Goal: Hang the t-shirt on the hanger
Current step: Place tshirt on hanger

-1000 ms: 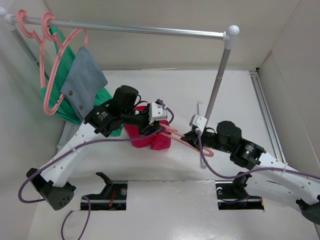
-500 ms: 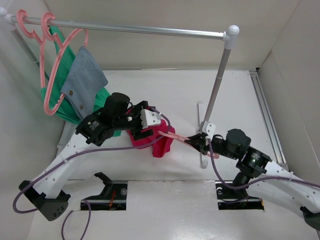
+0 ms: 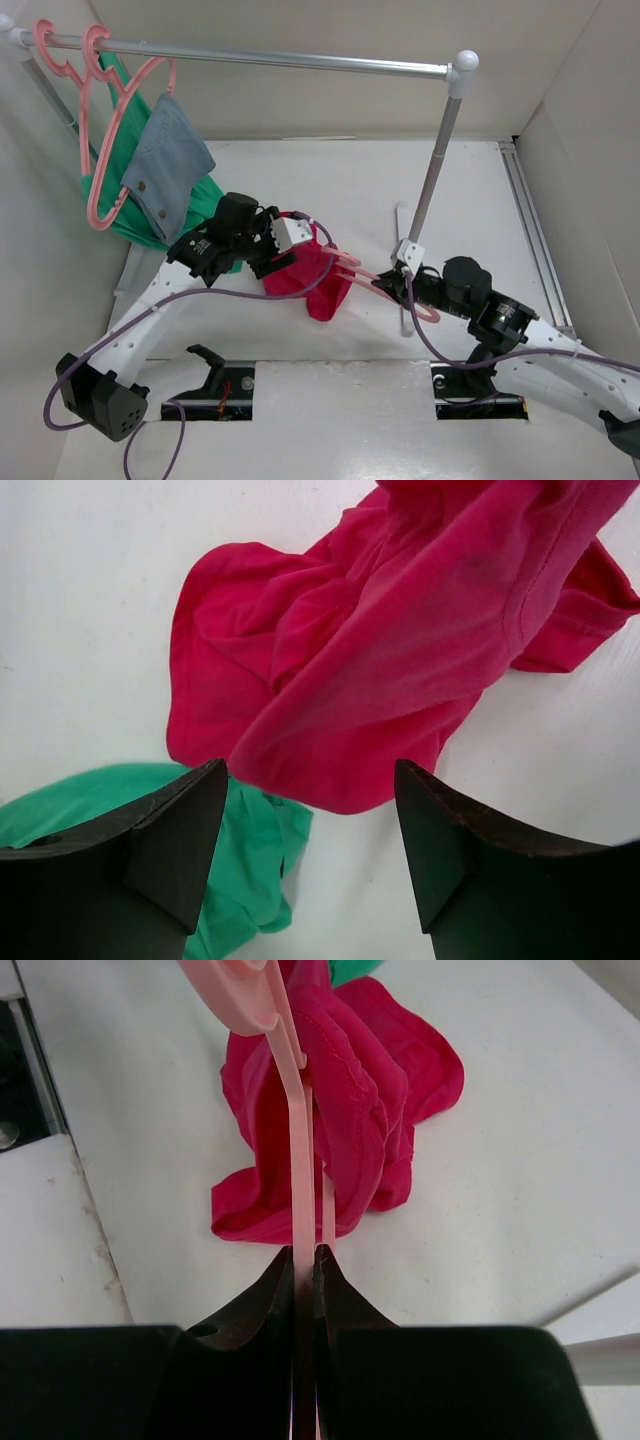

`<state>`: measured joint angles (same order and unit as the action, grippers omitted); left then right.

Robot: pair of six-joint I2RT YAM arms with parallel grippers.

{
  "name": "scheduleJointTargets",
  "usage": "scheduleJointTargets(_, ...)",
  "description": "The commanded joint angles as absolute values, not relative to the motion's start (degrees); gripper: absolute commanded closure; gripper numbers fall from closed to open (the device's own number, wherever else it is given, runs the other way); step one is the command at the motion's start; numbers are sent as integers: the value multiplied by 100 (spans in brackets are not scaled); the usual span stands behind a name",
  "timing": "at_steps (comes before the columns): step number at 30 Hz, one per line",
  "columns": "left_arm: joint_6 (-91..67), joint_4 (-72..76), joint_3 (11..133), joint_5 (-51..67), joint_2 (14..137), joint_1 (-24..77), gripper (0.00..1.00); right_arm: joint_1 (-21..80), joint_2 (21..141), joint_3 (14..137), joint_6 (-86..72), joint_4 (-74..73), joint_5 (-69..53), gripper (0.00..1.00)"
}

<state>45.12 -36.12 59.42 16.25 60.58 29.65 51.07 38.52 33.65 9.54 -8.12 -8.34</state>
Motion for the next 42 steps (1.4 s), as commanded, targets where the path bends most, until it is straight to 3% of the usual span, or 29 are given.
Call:
scheduleJointTargets(1,4150,-3401,5915,1670,5942,2866,35,5071,3823,3673,800,-887,-458,100)
scheduleJointTargets(5,3081,-2877,5417,1400,5714,2410,25,5071,3718,3674,625,-958,-177,100)
scheduleJointTargets(7,2586,-2603,5099,1336,5555,2251,25,5071,3718,3674,554,-958,-115,100)
scheduleJointTargets(11,2232,-2321,4606,2047,5292,2197,21,5071,3718,3726,554,-958,-114,100)
scheduleJointTargets(16,2091,-1873,4474,1547,5852,2338,21,5071,3771,3840,554,-958,-114,100)
scheduleJointTargets(23,2636,-1267,3983,1644,6302,2276,29,5071,3665,3964,554,-958,-114,100)
scheduleJointTargets(24,2637,-1118,3921,1644,6302,2276,32,5071,3665,3964,554,-958,-114,100)
scheduleJointTargets(25,2724,-1064,3868,1748,6302,2137,45,5071,3665,3964,554,-958,-114,100)
scheduleJointTargets(27,2777,-985,3806,1862,6302,2136,60,5071,3665,3964,554,-958,-114,100)
scheduleJointTargets(28,2777,-984,3806,1942,6302,2136,75,5071,3665,3964,554,-958,-114,100)
scheduleJointTargets(31,2777,-984,3954,2170,6231,2136,100,5071,3718,3902,492,-958,-53,100)
scheduleJointTargets(42,3917,-2247,4684,3302,4906,2136,100,5010,3823,3955,334,-1134,869,100)
